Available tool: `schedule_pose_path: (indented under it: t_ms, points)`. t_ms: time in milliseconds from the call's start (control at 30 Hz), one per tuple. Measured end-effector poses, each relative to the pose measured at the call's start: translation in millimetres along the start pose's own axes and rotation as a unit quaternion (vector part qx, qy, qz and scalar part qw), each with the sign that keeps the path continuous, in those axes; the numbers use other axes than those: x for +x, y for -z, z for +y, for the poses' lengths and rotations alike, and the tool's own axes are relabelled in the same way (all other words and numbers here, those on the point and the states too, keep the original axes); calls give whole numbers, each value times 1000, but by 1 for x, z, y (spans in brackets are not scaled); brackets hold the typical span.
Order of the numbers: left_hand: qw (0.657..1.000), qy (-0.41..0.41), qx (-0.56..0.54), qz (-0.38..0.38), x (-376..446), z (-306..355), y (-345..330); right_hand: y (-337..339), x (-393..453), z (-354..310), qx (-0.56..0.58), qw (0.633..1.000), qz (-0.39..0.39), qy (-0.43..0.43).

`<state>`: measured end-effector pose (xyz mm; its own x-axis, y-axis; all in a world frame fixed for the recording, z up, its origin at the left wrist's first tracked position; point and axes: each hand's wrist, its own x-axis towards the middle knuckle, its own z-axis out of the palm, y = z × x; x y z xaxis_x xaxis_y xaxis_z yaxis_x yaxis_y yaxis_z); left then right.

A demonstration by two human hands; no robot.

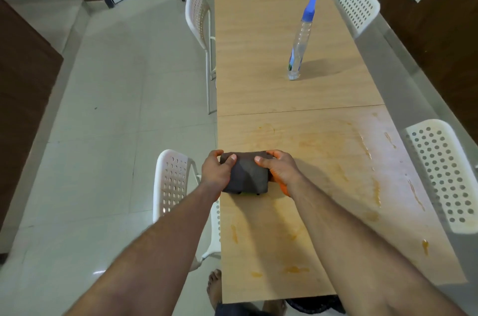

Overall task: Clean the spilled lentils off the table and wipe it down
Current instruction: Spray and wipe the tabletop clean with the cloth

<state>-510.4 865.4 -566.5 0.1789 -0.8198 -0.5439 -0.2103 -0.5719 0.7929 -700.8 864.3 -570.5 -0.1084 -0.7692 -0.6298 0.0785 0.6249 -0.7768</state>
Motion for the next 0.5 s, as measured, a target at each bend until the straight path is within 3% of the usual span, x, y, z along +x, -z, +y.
schedule_pose_path:
  t_ms: [167,300,367,500]
  points:
    - [992,-61,105,31,30,26,2,-16,32,1,14,998,60,28]
    - [971,-115,204,55,46,39,1,-21,45,-21,-127,982,87,113]
    - [935,-141,314,84,48,40,0,-17,48,-31,-255,947,105,163]
    - [804,-269,519,108,41,33,-17,-8,51,-31,-378,889,147,211]
